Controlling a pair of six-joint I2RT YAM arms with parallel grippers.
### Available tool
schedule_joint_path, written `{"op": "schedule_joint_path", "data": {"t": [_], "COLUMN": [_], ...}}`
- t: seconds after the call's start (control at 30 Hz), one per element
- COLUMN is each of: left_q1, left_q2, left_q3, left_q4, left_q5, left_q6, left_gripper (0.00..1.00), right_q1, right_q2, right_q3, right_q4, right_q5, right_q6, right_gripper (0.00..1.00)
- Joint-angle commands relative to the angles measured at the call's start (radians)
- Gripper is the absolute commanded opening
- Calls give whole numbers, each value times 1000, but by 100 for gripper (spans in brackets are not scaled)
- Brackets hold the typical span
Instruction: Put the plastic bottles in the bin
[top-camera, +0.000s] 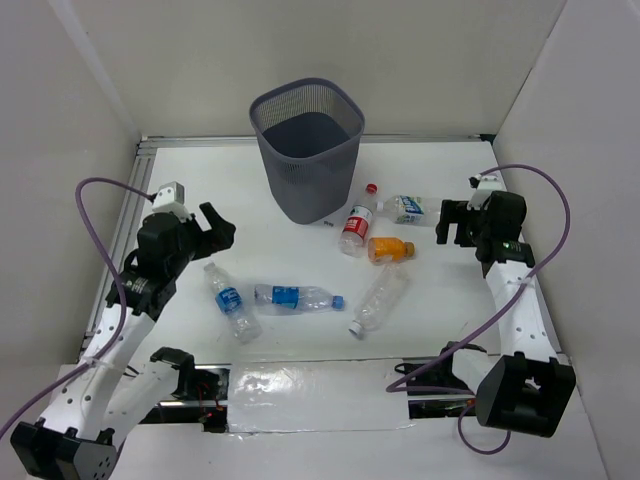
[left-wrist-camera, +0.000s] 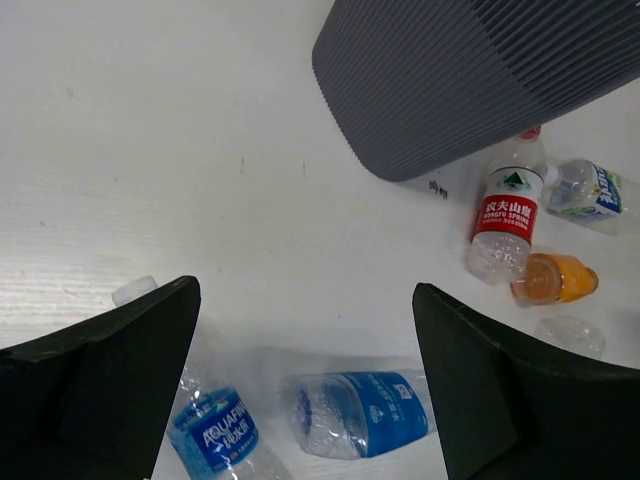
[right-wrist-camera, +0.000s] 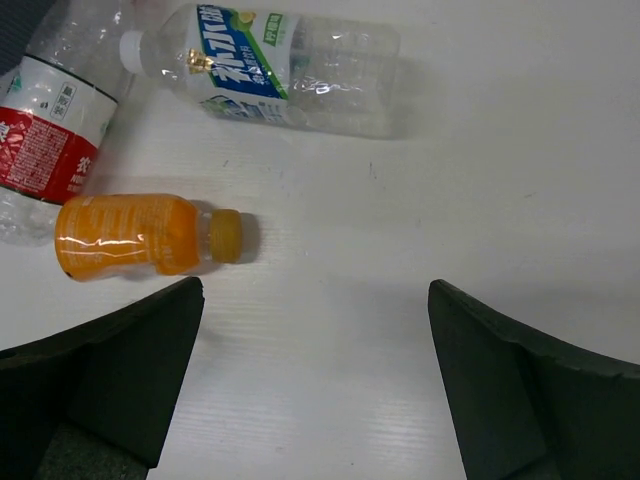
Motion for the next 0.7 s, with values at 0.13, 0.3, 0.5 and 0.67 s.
{"op": "schedule_joint_path", "data": {"t": [0.13, 0.3, 0.5, 0.67], "left_q1": [-1, -1, -1, -32], "left_q2": [-34, -8, 89, 216], "left_q3": [-10, -67, -88, -79], "left_q4": [-212, -310, -337, -318], "left_q5": [21, -17, -57, -117], "left_q6": [-187, -307, -384, -362], "left_gripper": [100, 100, 47, 91], "right_q1": [0, 0, 0, 0], "right_q2": [-3, 27, 52, 61], "right_q3": [-2, -23, -37, -51], "right_q4": [49, 22, -15, -4], "right_q5": [-30, -184, -327, -355], "right_q6": [12, -151, -223, -223], "right_gripper": [100, 81, 25, 72]}}
